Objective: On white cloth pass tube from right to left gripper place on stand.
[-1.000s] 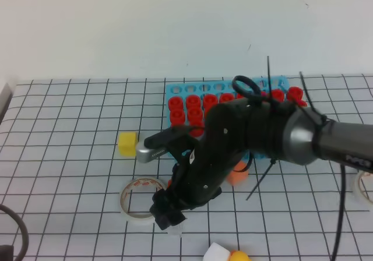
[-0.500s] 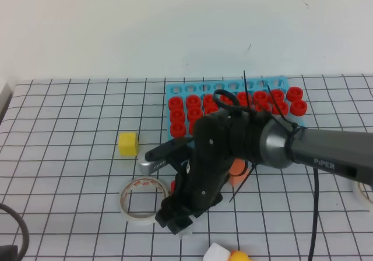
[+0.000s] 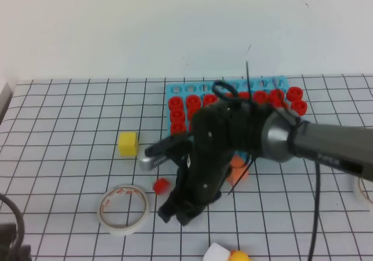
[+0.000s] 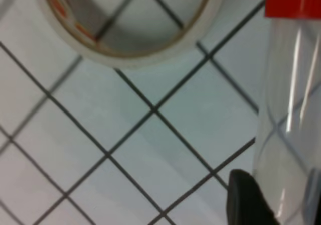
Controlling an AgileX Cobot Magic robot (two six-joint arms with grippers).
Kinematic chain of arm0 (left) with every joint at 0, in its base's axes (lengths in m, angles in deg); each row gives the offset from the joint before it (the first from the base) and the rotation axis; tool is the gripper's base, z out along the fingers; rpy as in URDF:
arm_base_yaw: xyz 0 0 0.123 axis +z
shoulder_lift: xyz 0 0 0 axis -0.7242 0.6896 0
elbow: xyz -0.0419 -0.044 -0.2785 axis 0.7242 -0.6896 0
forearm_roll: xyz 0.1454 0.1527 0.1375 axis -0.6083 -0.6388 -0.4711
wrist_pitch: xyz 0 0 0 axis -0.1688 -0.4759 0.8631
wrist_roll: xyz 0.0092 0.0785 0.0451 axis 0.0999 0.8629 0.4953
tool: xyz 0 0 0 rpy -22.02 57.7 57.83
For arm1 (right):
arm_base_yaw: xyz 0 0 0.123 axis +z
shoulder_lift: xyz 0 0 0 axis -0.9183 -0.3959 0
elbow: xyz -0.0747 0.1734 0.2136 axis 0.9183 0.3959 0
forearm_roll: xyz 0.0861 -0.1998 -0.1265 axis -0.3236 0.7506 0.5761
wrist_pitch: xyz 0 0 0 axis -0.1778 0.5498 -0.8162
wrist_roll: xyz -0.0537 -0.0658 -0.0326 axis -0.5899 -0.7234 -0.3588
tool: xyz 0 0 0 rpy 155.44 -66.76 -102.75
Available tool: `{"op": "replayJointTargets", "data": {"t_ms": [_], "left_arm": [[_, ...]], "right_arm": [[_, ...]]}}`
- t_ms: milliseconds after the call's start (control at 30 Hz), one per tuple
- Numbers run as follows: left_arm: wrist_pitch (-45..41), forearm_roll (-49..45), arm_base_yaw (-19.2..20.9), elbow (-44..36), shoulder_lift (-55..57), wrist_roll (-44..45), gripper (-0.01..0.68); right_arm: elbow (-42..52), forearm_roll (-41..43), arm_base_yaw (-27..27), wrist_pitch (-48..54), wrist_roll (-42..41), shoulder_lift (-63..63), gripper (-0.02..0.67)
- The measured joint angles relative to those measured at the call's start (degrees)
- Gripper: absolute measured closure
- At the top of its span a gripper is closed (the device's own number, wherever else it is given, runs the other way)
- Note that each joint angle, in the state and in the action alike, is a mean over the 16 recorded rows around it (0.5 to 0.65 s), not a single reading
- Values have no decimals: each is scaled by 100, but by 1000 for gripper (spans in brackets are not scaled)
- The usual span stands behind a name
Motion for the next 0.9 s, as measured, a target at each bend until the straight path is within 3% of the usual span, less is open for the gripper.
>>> {"op": "replayJointTargets", "data": {"t_ms": [200, 433, 700, 900], "left_arm": [[777, 1021, -44, -9, -9, 902, 674], [1513, 4016, -318, -9, -67, 3723, 674], [1789, 7464, -897, -9, -138, 7244, 663], [1509, 8470, -1219, -8, -92, 8347, 552]], "right_arm": [[-51, 201, 59, -142, -250, 724, 417], [364, 481, 274, -876, -595, 2057, 417], [1899, 528, 599, -2626, -770, 3508, 417], [3242, 377, 785, -4102, -731, 4162, 417]]}}
